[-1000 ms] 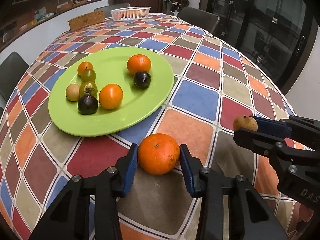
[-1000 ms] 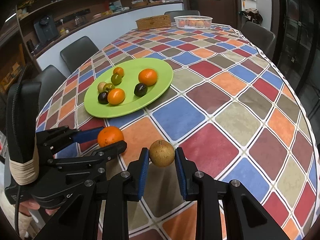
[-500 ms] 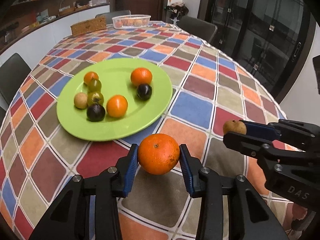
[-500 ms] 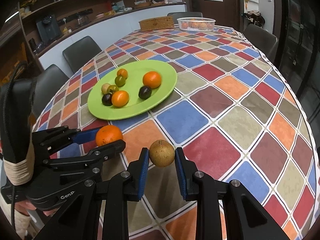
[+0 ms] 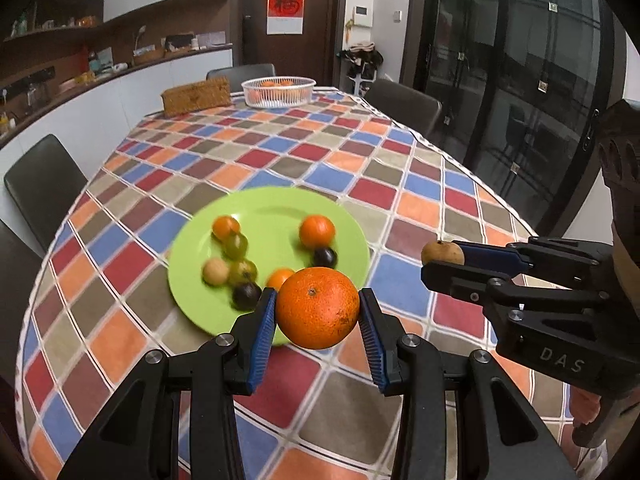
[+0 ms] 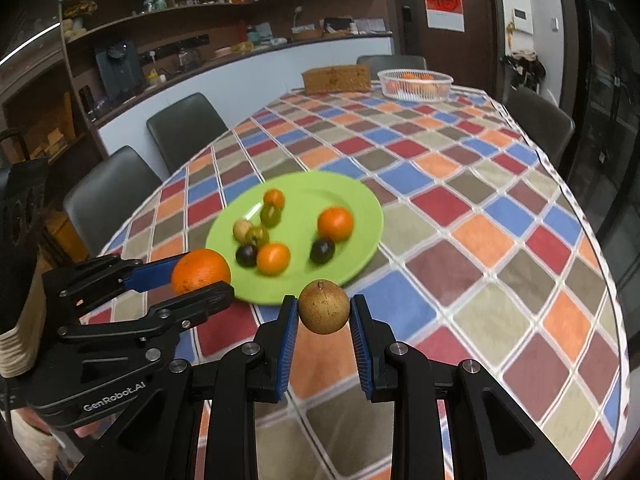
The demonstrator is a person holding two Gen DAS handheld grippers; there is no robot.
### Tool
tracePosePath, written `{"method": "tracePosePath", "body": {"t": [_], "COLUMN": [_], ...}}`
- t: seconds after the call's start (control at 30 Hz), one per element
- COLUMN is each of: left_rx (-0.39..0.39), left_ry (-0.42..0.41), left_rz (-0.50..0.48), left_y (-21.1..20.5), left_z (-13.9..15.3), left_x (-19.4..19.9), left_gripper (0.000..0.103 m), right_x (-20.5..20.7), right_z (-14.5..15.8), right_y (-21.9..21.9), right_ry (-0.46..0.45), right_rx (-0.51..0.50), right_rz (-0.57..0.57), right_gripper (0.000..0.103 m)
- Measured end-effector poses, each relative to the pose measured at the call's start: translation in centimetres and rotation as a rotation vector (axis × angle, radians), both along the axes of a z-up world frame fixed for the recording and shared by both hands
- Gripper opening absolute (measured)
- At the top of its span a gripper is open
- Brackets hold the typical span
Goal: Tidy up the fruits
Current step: 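Carry the large orange over the plate with the left tool while the right tool carries the tan fruit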
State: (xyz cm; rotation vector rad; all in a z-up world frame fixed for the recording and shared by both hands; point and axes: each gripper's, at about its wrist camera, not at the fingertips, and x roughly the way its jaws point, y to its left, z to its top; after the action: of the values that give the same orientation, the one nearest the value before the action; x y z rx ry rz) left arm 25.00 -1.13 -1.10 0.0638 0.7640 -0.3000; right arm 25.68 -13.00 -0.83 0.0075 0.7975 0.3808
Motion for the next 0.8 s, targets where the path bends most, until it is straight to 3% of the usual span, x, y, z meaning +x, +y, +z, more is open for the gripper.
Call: {"method": "tracePosePath", "body": {"t": [0.4, 0.8], "left_rx": [0.0, -0.036], "left_ry": [-0.003, 0.067], "left_rz": [0.005, 0.022], "left_y": [2.0, 4.1], "left_z": [0.4, -2.4], "left_x": [3.8, 7.9], "left_gripper": [0.04, 0.04], "right_x": [4.4, 8.8], "right_z": [1.2, -1.7], "right_y": [2.6, 4.8], "right_ry": [0.005, 0.077], "right_rx": [0.016, -0.037], "right_rz": [0.06, 0.082], "right_gripper": [0.028, 0.028]}}
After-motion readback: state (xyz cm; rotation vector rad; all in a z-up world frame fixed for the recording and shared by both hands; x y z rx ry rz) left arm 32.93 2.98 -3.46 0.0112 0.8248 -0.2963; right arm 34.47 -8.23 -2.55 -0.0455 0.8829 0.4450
